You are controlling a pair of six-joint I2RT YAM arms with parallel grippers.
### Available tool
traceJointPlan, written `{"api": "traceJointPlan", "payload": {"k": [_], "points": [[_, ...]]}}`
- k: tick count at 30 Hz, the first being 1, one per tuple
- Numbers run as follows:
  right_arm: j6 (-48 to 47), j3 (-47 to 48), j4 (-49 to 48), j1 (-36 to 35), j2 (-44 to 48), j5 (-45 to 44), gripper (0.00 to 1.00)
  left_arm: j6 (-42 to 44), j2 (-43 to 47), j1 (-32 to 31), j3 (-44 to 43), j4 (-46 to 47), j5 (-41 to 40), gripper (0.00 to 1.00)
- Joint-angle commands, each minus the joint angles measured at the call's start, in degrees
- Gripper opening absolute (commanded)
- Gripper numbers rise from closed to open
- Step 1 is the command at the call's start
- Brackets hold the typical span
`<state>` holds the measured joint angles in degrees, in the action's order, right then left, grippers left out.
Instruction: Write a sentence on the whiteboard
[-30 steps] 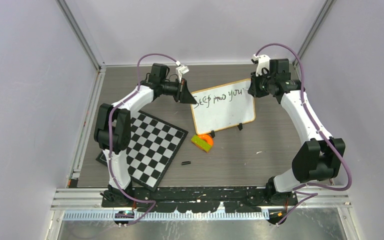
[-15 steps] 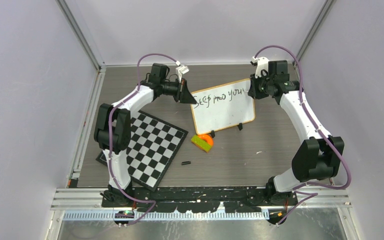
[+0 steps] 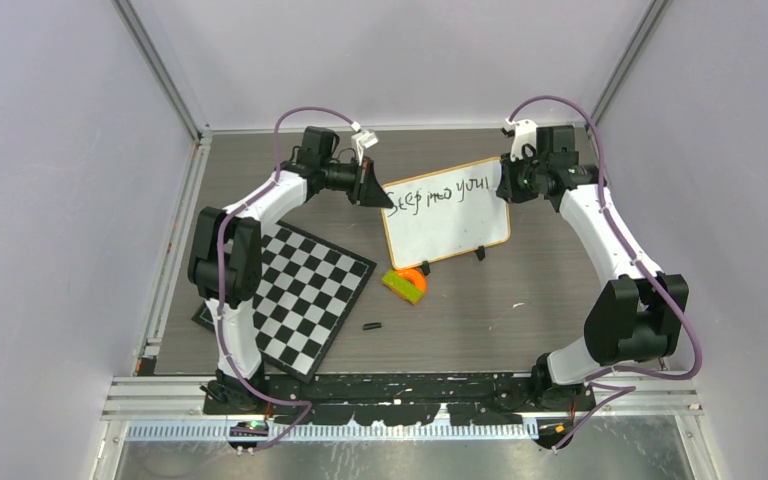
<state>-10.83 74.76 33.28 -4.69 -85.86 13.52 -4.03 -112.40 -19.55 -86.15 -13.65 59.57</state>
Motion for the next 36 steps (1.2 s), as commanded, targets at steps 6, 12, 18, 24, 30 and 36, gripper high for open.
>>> {"api": "traceJointPlan", "payload": {"k": [6,12,18,24,30,36], "points": [[0.85,6.12,-2.19,0.83,-1.77,-0.16,0.0,5.15,0.56,-1.02,-0.07,-1.91,-1.48,0.0],[0.9,6.74,-2.16,1.9,-2.56,-0.75,0.0,5.47,0.46,-1.02,-0.07,-2.02,-1.57,0.0],[1.1,6.47,-1.92,2.12,-1.18,-0.82,0.0,5.19,0.28,-1.02,-0.29,-1.91,-1.65,0.0],[0.99,7.31,1.11,2.01,1.29,4.55,0.0,4.4,0.58,-1.06,-0.77,-1.9,-1.15,0.09],[0.73,9.43,5.69,0.13,3.94,8.28,0.0,4.41,3.64,-1.02,-1.19,-3.9,-0.97,0.39],[1.03,8.62,8.38,-7.42,5.55,7.59,0.0,5.03,6.36,-0.36,0.15,-7.22,-2.3,0.54]]}}
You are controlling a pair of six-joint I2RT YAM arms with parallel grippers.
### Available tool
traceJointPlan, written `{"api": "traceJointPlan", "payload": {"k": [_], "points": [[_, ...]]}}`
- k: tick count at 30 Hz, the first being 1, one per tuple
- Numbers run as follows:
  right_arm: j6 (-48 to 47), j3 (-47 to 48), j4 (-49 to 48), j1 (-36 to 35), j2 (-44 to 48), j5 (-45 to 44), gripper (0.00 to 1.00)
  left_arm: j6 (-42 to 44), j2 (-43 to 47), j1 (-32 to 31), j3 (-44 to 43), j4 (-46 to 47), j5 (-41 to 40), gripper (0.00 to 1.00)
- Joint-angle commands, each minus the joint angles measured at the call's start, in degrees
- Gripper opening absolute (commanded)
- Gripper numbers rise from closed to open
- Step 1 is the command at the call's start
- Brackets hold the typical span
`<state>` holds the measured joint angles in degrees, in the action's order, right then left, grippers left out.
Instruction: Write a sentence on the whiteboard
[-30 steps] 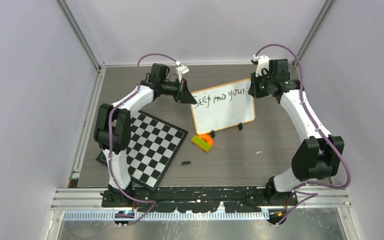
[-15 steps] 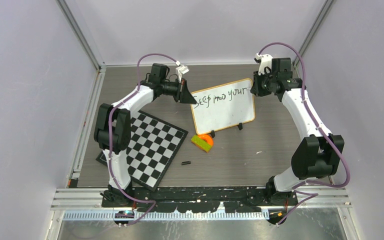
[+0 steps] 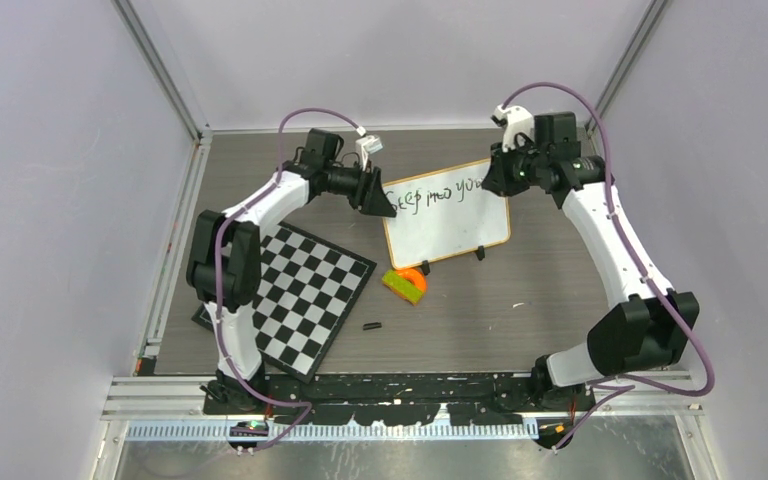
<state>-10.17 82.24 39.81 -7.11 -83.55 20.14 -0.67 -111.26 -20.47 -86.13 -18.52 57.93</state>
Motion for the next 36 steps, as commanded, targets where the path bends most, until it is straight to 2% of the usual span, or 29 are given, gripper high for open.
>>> {"api": "traceJointPlan", "payload": {"k": [1,5,11,22,30,36], "points": [[0.67,0.21,1.73,-6.67,3.68,0.35,0.0,1.53,5.68,0.91,0.85,-2.33,-0.69,0.54],[2.83,-4.4,-0.54,-13.37,5.06,-1.54,0.0,-1.4,8.14,2.94,6.14,1.79,-0.6,0.57],[7.97,-12.3,-8.79,-18.59,5.14,-0.35,0.0,-8.37,10.88,5.52,14.49,13.72,0.95,0.6],[10.13,-20.31,-22.05,-21.21,5.99,-3.85,0.0,-13.22,6.93,4.47,16.91,22.06,2.01,0.6],[9.29,-21.01,-24.96,-23.56,3.63,-4.74,0.0,-14.27,6.04,2.1,16.5,24.14,0.41,0.59],[8.93,-21.57,-24.91,-24.6,2.82,-3.02,0.0,-15.75,4.82,1.55,16.17,25.9,-0.11,0.52]]}}
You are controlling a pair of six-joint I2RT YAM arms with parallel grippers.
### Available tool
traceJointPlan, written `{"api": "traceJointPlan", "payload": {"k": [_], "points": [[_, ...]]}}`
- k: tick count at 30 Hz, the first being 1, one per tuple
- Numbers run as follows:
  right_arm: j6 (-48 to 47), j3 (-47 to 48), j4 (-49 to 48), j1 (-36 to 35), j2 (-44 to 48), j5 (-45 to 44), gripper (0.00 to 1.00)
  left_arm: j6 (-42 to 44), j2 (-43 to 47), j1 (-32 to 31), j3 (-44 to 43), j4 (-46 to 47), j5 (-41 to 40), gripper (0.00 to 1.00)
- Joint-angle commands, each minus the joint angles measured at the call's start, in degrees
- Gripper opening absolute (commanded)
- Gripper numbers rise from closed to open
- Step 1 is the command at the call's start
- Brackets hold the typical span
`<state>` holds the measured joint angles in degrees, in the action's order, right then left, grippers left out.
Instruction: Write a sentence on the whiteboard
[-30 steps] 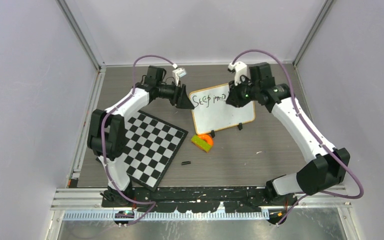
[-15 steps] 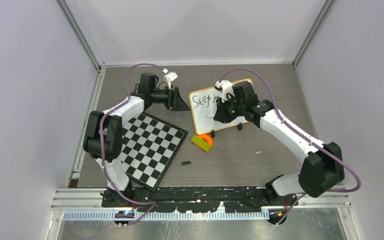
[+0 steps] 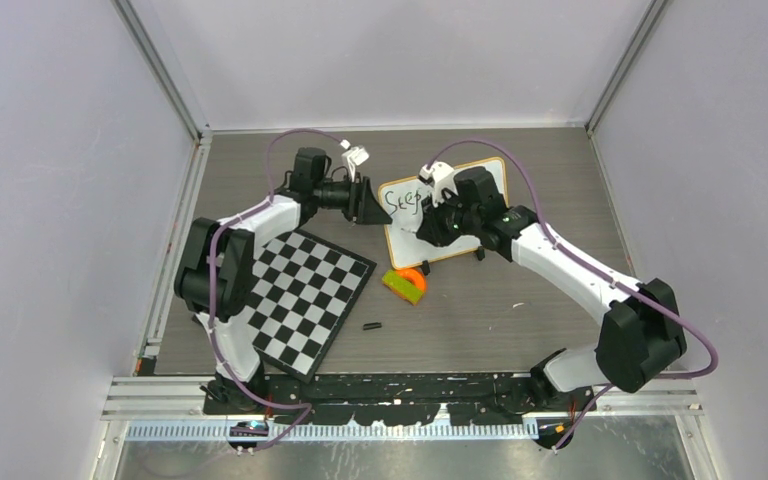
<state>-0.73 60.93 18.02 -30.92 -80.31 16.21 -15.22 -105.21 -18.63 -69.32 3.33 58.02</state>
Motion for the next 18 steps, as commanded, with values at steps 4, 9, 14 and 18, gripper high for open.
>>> {"api": "traceJointPlan", "payload": {"k": [4,9,14,18], "points": [[-1.12,-0.19,-3.08,-1.55,-1.27,0.84,0.0,-1.3,-2.12,-0.85,-1.04,4.07,-0.51,0.45],[-1.47,-0.19,-3.49,-1.8,-1.96,0.92,0.0,-1.22,-3.13,-1.1,-1.58,3.58,-0.85,0.34],[-1.08,-0.24,-4.21,-2.01,-2.97,1.06,0.0,-1.2,-3.69,-1.14,-1.94,3.48,-0.33,0.3],[-1.11,-0.28,-4.47,-2.03,-2.8,0.76,0.0,-1.8,-3.9,-1.31,-2.09,4.8,0.04,0.37]]}}
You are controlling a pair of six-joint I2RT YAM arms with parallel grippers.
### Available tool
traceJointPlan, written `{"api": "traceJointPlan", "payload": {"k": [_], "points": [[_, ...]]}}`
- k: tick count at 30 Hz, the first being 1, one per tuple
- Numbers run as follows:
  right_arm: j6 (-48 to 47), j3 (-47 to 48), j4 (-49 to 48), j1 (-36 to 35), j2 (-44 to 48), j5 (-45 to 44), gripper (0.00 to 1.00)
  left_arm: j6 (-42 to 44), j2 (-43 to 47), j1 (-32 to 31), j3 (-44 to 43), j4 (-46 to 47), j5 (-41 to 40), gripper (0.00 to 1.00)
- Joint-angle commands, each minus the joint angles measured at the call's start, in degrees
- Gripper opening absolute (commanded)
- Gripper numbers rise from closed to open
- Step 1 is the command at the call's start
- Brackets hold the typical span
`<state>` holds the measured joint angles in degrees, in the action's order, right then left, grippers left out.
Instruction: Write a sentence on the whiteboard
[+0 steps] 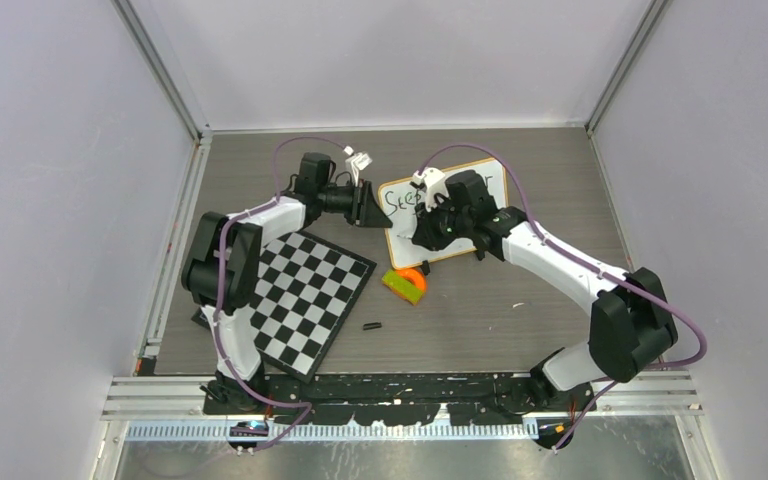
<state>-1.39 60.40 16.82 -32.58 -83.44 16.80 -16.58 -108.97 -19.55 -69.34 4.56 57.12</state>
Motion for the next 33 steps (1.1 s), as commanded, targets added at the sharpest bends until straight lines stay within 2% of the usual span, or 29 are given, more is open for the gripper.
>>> {"api": "traceJointPlan", "payload": {"k": [1,4,10,15,24,33], "points": [[-0.47,0.24,-3.34,-0.33,0.44,0.17,0.0,-0.79,-0.25,-0.48,-2.11,4.12,1.03,0.37],[-0.62,0.49,-3.3,-0.36,0.4,-0.55,0.0,-1.7,-0.91,-0.73,-2.54,4.95,1.32,0.32],[-0.77,1.06,-2.88,-0.34,-0.06,-0.45,0.0,-2.61,-1.95,-1.06,-2.99,5.98,1.61,0.12],[-0.85,1.66,-3.58,-0.35,-0.64,-1.4,0.0,-1.91,-1.78,-1.09,-2.81,5.52,0.97,0.0],[-0.93,3.88,-3.2,-0.4,-2.88,-1.01,0.0,1.02,-1.65,-1.1,-3.26,2.59,0.37,0.0],[-1.61,4.73,-3.8,0.21,-2.17,-6.14,0.0,2.0,-1.42,-1.15,-3.2,1.95,0.24,0.0]]}}
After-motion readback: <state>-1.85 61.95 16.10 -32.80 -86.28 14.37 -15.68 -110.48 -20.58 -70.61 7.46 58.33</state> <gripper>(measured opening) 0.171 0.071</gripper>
